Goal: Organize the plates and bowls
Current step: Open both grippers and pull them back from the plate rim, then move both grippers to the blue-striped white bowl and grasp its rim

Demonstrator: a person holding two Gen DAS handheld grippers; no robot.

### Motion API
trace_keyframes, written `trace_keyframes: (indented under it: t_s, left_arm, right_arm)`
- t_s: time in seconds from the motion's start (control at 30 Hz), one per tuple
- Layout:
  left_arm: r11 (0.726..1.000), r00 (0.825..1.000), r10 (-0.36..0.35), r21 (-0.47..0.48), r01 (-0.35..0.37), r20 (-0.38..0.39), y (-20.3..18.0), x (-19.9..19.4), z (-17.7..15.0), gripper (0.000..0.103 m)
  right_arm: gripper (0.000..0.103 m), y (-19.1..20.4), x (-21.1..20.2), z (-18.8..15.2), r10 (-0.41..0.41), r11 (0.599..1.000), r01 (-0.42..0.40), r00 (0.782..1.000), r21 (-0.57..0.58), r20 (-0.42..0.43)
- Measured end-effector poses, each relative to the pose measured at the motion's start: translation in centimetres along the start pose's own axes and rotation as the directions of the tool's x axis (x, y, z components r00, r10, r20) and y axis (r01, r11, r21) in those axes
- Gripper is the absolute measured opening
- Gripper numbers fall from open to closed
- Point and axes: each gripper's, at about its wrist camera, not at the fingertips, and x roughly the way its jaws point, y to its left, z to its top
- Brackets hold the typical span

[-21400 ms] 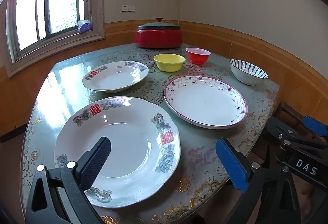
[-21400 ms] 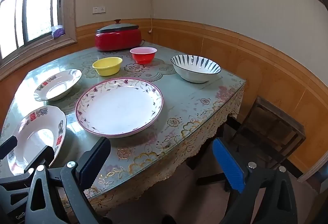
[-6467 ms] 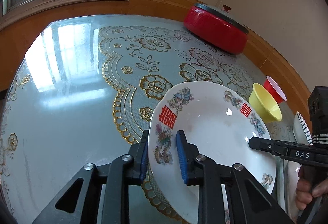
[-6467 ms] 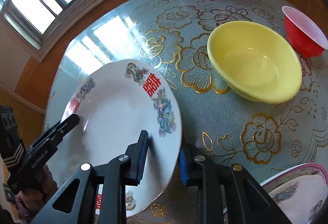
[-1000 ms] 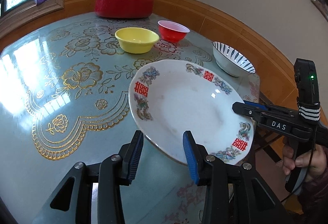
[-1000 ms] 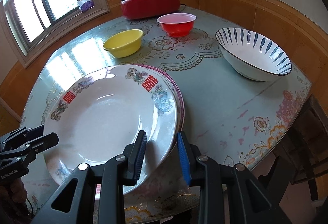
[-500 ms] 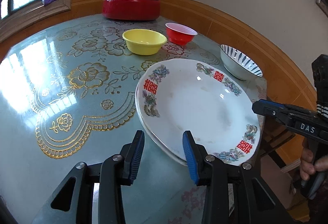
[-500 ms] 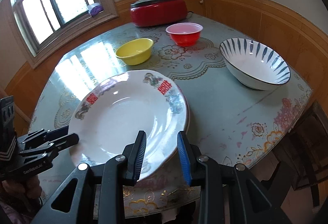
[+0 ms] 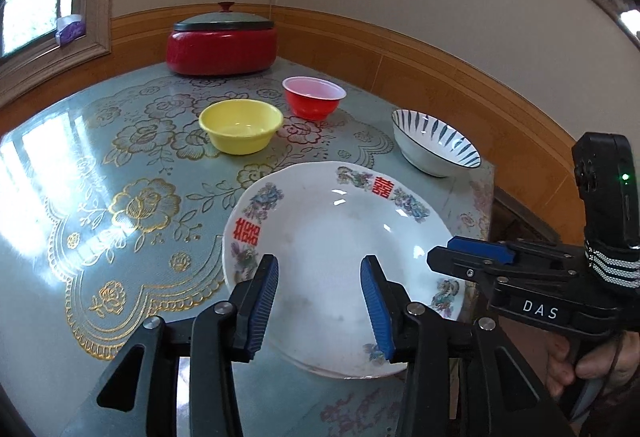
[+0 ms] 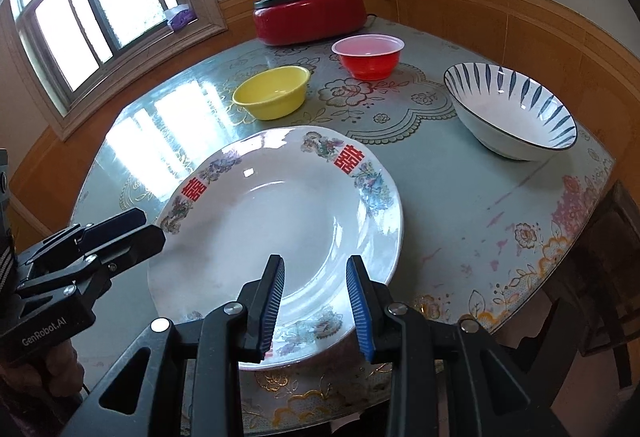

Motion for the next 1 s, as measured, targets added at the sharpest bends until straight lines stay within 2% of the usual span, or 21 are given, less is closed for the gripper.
trace_keyframes:
  t_s: [0.17, 0.3, 0.43, 0.6, 0.73, 0.83, 1.0]
  left_arm:
    - [0.999, 0.999, -0.021, 0.038, 0.022, -0.043, -1.9, 1.9, 1.4, 0.045]
    - [0.999, 0.998, -0.021, 0.043, 0.024, -0.067, -3.4, 3.8, 3.0, 0.045]
    - [0.999, 0.995, -0.024, 0.031, 0.026, -0.092, -5.5, 6.5, 5.4, 0.045]
    - [0.999, 0.991, -0.038, 0.021, 0.041, -0.126, -8.9, 10.6, 8.5, 0.045]
    - [0.999, 0.986, -0.049, 0.001, 0.050, -0.159, -11.5, 14.0, 10.5, 0.045]
    - [0.997, 0.981, -0.070, -0.037, 0.065, -0.180, -12.7, 16.2, 11.8, 0.045]
    - [0.996, 0.979, -0.048, -0.083, 0.032, -0.196, -13.6, 19.1, 13.3, 0.044]
  right_arm:
    - [0.032, -1.5, -0.3, 0.8, -0.028, 1.000, 0.028, 1.000, 0.010, 0.014]
    - [0.034, -4.3, 0.0, 2.3, -0.040, 0.999, 0.039, 0.999, 0.026, 0.013]
    - [0.034, -9.0, 1.0, 3.9, -0.087, 0.995, 0.088, 0.996, 0.047, -0.023]
    - [0.034, -16.8, 1.1, 6.2, -0.136, 0.979, 0.140, 0.990, 0.148, -0.037]
    - [0.034, -22.6, -0.1, 8.3, -0.137, 0.961, 0.133, 0.991, 0.243, -0.003]
    - [0.034, -25.9, -0.6, 9.9, -0.112, 0.953, 0.099, 0.993, 0.287, 0.030]
    - [0.034, -30.4, 0.4, 13.0, -0.045, 0.942, 0.023, 0.997, 0.334, 0.060]
